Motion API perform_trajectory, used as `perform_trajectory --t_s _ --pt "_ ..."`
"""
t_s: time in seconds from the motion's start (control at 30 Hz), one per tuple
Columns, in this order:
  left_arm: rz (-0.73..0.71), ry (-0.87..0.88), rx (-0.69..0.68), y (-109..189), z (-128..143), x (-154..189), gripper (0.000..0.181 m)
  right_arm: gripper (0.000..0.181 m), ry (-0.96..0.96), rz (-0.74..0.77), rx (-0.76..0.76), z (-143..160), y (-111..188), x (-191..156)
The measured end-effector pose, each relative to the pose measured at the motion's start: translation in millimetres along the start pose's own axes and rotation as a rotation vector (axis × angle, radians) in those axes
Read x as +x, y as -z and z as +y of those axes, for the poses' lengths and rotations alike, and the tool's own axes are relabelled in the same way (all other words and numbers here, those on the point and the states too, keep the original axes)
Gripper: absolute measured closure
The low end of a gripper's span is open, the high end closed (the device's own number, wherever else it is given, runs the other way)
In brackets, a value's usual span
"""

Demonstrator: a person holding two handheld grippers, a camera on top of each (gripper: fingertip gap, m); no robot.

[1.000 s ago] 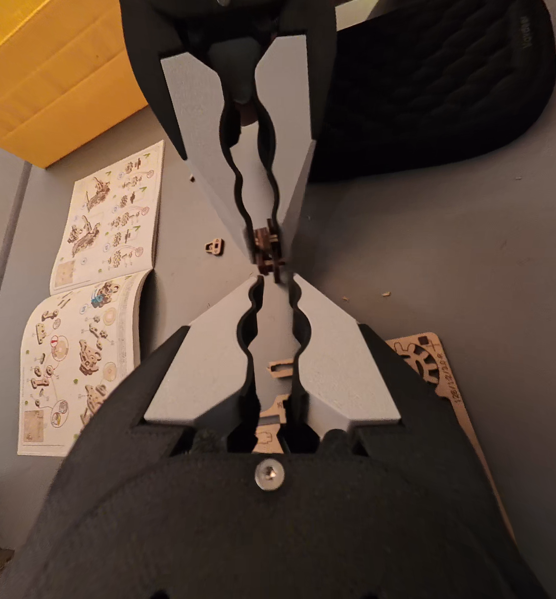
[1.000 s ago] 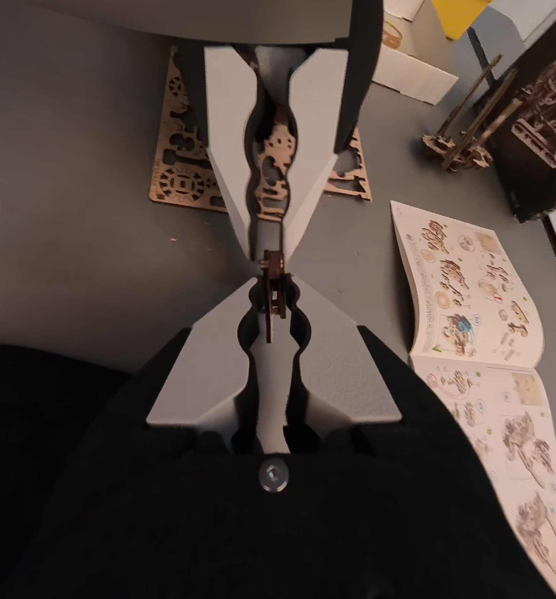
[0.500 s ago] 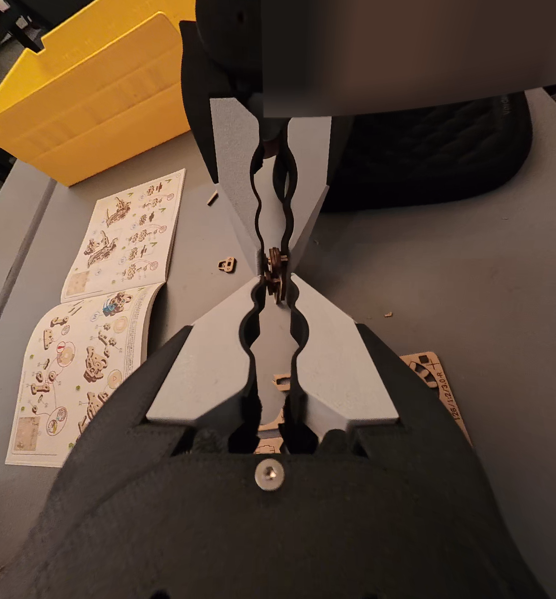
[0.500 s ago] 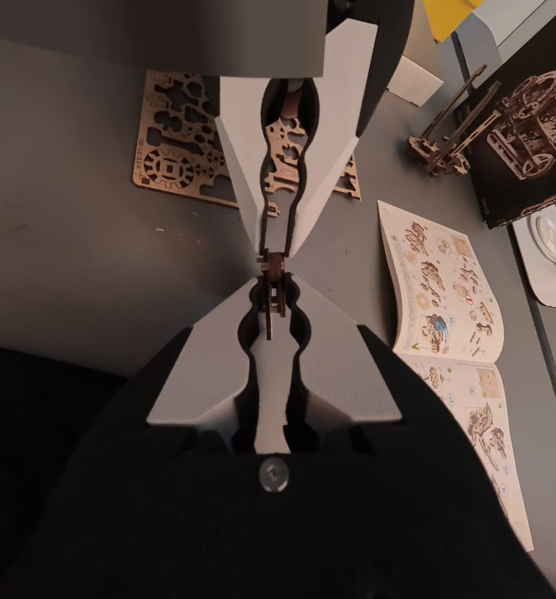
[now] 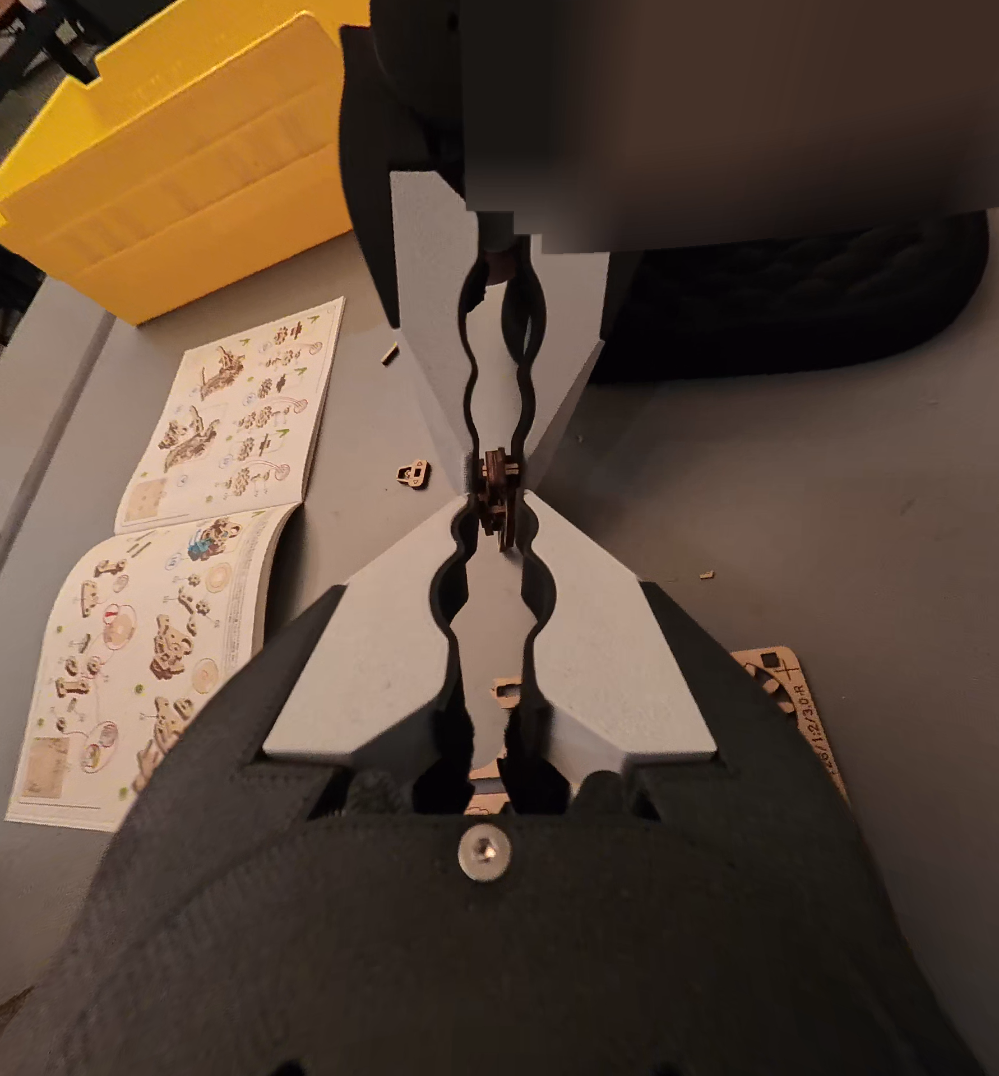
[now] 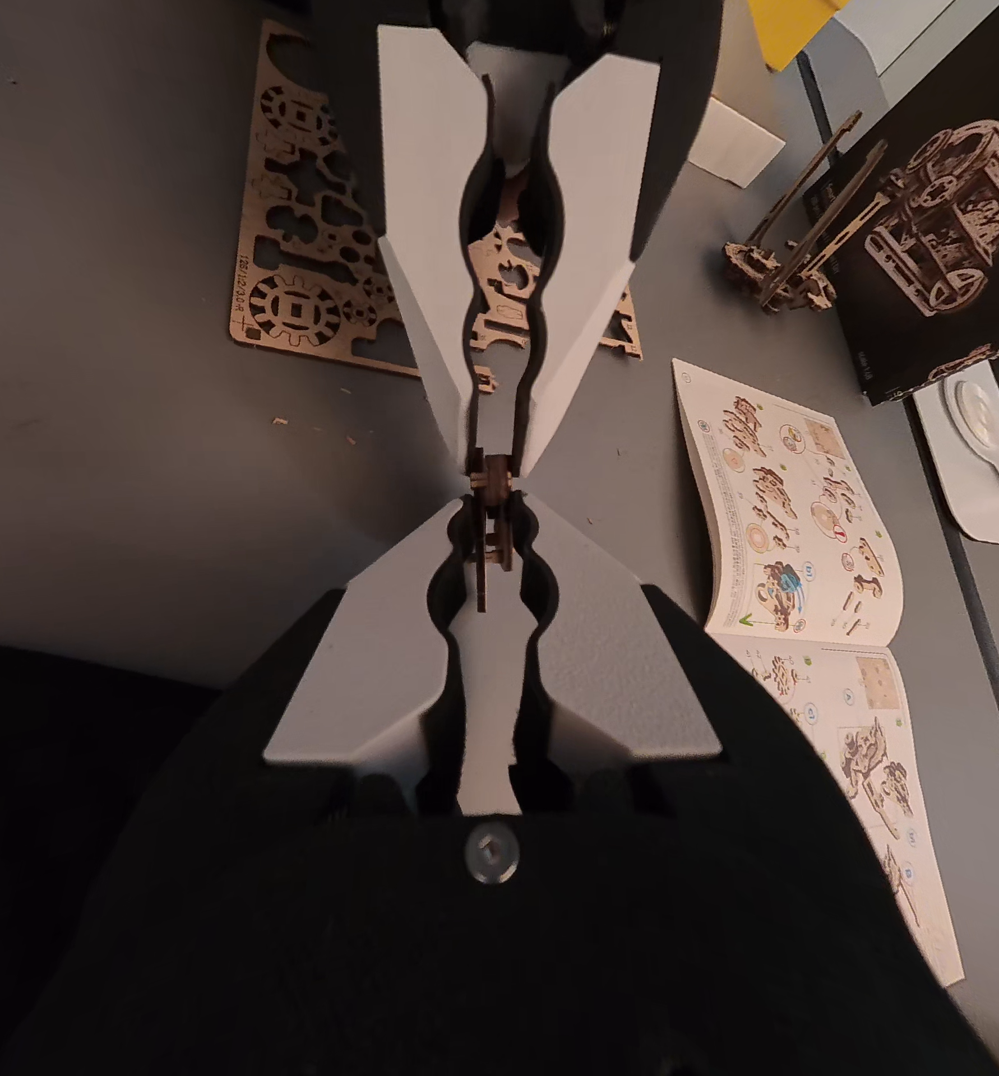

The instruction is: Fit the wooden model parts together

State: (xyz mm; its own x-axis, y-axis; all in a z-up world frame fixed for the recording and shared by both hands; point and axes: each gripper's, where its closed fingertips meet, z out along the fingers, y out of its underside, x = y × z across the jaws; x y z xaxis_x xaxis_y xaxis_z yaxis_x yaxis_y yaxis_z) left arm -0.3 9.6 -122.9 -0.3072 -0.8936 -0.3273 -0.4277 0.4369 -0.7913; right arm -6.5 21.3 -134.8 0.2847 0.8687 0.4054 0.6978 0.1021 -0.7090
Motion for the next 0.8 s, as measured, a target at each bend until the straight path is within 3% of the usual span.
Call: perform_trajectory --t_s 0.47,0.8 --pt "-0.027 0.002 -0.023 1.0 0.9 3.1 0.171 0.171 0.006 -0.008 0.016 -1.2 -0.1 -3.1" --pt "0.062 0.013 0.005 1.2 -2.4 10.1 0.170 0.170 0.027 -0.046 -0.002 -4.2 2.2 -10.6"
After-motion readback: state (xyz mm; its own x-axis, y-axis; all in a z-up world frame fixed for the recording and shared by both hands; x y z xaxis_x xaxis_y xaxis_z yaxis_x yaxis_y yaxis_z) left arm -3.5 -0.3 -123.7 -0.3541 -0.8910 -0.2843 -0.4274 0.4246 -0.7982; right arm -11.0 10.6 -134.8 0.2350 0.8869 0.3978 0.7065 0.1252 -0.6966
